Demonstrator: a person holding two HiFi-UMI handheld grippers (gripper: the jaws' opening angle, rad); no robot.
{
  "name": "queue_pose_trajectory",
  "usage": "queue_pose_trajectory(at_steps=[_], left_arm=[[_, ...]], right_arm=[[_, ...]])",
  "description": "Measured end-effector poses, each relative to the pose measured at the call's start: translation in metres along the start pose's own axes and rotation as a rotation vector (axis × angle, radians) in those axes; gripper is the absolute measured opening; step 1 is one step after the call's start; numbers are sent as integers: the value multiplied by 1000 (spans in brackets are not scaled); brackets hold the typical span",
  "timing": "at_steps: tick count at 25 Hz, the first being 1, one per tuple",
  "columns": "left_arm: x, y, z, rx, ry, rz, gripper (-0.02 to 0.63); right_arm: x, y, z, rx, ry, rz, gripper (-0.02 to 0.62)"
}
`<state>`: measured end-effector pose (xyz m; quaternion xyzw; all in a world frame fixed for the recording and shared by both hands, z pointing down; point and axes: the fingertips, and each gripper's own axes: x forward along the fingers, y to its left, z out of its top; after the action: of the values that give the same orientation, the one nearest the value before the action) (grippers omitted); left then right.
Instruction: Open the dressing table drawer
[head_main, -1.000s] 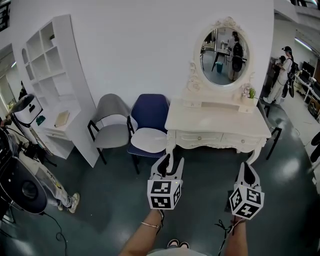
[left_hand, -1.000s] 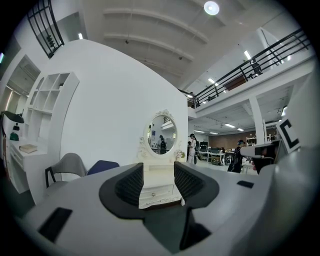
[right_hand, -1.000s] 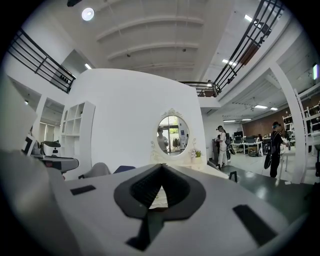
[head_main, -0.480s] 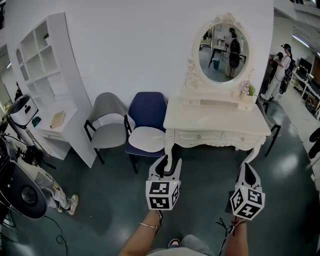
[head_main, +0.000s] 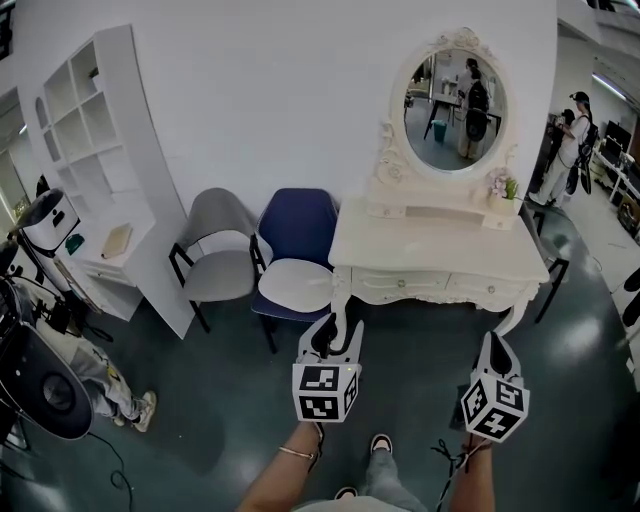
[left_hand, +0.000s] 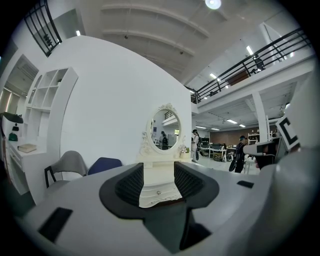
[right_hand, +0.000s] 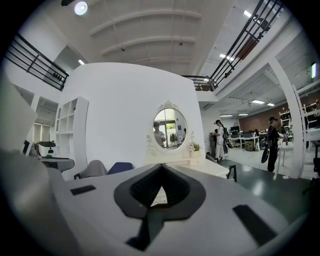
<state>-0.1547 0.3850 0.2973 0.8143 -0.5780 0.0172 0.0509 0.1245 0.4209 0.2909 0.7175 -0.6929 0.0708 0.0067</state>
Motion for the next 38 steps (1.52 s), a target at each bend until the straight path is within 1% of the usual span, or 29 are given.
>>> queue_pose_trajectory(at_steps=[5, 16, 23, 31, 38], left_arm=[[32, 2, 10, 10, -16, 17, 189], [121, 6, 33, -1, -28, 69, 189], [175, 12, 41, -1, -27, 100, 189], [228, 12, 45, 2, -32, 121, 189], [257, 12, 41, 5, -6, 136, 189]], right_arm=[[38, -7, 5, 3, 1, 17, 8], [140, -27, 39, -15, -10, 77, 8], [202, -34, 54, -20, -9, 116, 6], [259, -47, 59, -10, -4, 150, 8], [290, -62, 56, 10, 15, 156, 6]])
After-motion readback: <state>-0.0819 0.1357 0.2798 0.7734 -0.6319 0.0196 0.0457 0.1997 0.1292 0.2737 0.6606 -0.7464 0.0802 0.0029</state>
